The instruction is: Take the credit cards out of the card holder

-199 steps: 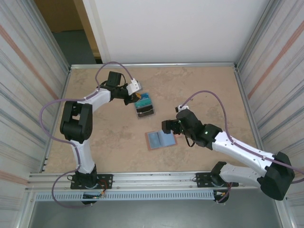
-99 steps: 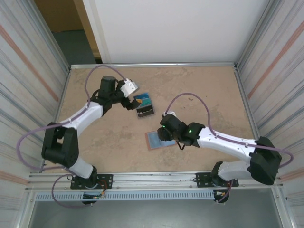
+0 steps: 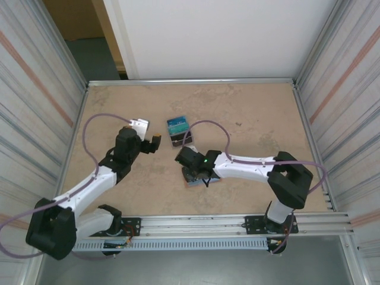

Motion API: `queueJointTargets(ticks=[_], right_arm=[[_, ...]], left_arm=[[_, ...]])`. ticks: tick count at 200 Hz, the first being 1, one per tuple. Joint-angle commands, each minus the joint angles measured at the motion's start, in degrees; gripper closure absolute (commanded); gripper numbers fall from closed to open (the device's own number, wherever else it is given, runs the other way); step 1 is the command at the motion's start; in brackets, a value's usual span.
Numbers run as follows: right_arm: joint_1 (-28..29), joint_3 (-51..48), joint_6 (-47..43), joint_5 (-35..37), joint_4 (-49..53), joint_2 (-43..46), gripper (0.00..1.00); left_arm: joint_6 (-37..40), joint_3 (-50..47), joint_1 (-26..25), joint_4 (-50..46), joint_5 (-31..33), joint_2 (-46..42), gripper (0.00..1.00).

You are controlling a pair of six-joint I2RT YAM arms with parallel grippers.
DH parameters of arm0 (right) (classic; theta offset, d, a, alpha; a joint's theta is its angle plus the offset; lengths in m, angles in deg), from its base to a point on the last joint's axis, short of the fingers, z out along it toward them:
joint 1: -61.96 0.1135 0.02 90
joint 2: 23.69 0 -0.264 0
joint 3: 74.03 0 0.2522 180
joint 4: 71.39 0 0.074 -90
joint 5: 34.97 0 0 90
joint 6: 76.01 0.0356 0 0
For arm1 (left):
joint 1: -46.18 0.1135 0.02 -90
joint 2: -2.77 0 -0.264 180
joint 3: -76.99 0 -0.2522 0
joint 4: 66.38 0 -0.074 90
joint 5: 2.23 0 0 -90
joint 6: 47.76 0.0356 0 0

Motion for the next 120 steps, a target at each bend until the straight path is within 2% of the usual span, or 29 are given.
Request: queueJointTargets(ticks=[1,30,66,120], right_arm=[[0.34,2.07,-0.34,-1.19,2.47,-3.21,0.54],[0.36,2.97,-0.08,-1.79,2.92,-6.30,0.47],[0.35,2.72,0.88,-1.44,3.16,-7.84,0.43],[-0.16,1.01,1.86,-1.96,1.76,-8.19,0.47]], left_arm=[[-5.88,-2.48,-0.10,-1.62,5.42,-4.06,0.01],[-6.76,-3.73,-0.11,-3.25,5.67,-5.81,0.01],[-7.04,-4.18,-0.06,-2.91,5.13,-6.06,0.01],[-7.03,-3.74,-0.13,-3.44,4.52,-5.97,0.01]])
